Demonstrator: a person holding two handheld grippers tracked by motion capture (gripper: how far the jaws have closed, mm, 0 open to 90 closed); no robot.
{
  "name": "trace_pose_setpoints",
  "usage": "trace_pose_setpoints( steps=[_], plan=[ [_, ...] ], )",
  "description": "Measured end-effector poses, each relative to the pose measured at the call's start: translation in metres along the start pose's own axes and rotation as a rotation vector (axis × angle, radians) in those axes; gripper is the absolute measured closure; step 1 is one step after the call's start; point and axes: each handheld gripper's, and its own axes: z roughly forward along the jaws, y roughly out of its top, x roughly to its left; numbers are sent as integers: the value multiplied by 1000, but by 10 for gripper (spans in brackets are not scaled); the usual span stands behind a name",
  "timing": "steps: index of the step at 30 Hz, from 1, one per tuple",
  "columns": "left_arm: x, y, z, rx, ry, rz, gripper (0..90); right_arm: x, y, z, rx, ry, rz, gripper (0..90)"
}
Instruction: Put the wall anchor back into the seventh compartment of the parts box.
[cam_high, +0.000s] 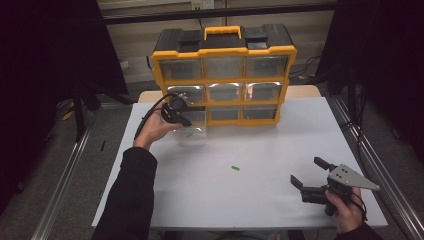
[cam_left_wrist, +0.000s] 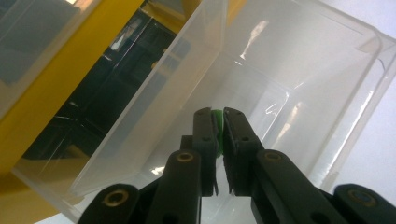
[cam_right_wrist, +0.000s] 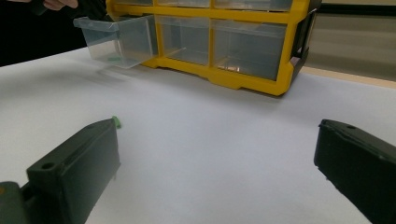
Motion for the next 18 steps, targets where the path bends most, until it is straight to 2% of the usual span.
trace_pose_setpoints(
  steps=[2,3,5,9,10,11,13,14,15,17,18],
  plan=[
    [0,-1,0,2,6,-2,841,0,0,0,0,-3,1,0],
    [2,-1,-2,25,3,21,841,0,0,0,0,-3,1,0],
    [0,-1,-1,-16,-5,-21,840,0,0,0,0,-3,3,0],
    [2,-3,-4,-35,0,-29,829,0,0,0,0,-3,1,0],
    [3,-3,-5,-18,1,-12,829,0,0,0,0,-4,2,0],
    [2,-4,-4,-42,-2,-38,824,0,0,0,0,-1,1,0],
    [4,-4,-6,-20,-5,-27,821,0,0,0,-1,-1,1,0],
    [3,-5,-6,-47,-4,-50,821,0,0,0,-1,-2,1,0],
    [5,-4,-8,-40,-1,-25,822,0,0,0,-3,-1,1,0],
    [2,-5,-10,-67,-4,-58,821,-1,0,0,-1,-3,2,0],
    [3,-4,-12,-61,-5,-28,818,-1,0,0,-1,-4,2,0]
  ],
)
